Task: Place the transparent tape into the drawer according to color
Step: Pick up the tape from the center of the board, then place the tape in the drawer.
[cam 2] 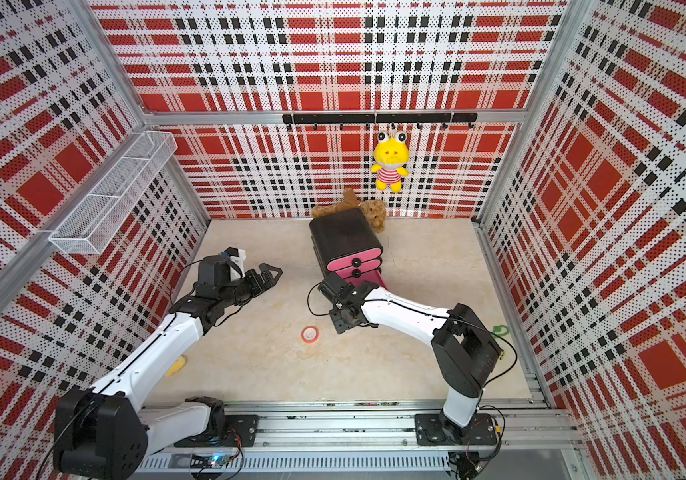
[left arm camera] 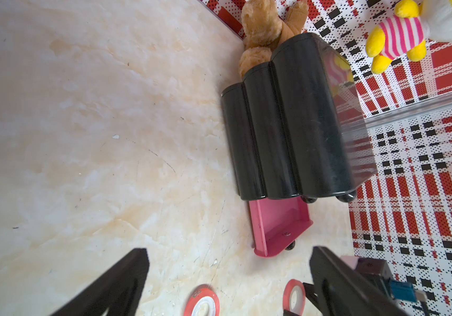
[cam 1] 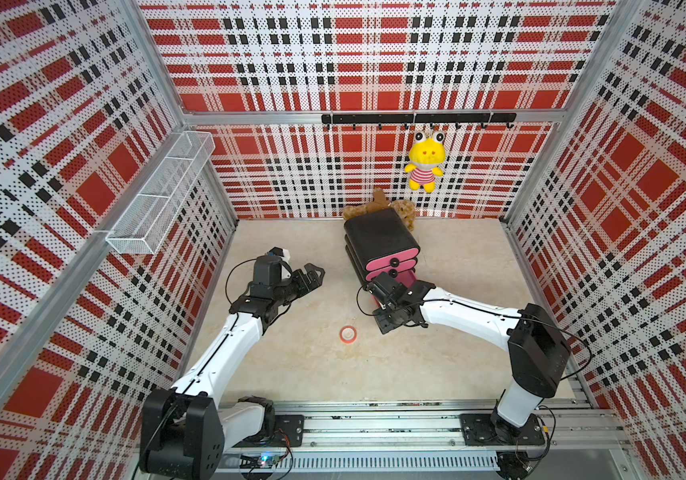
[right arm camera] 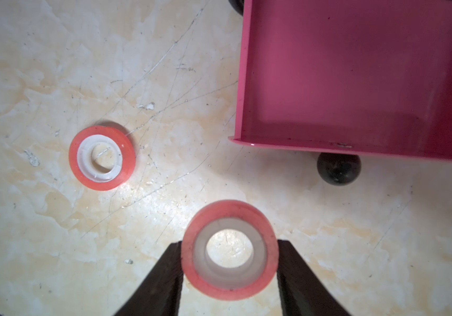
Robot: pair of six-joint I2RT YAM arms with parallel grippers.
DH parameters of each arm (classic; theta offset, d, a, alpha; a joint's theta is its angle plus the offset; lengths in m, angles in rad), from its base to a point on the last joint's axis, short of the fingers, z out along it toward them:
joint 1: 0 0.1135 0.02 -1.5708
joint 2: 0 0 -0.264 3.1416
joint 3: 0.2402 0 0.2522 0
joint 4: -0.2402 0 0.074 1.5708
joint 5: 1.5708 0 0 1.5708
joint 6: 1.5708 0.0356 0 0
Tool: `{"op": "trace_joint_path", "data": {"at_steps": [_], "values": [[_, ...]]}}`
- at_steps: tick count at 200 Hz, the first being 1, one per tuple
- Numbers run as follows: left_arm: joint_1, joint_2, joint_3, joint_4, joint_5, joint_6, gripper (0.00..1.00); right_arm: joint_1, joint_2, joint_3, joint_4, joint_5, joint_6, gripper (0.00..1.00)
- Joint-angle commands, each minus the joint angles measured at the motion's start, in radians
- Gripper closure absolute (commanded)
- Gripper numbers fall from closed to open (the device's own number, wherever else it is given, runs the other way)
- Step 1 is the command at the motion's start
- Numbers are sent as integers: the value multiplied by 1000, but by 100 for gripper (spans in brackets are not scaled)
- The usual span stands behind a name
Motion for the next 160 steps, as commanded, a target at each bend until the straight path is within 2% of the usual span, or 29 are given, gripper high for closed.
{"op": "trace_joint_path", "data": {"at_steps": [1,89,160], "values": [[-5,4,35,-2,5,15,1,-34,-14,40,7,35,-18,57],[-10,-8,32,-5,0,9,1,-174,83,133,83,54,-98,57],[-10,-11,36,-17,-8,10,1,-219,168,137,148,56,-116,57]]}}
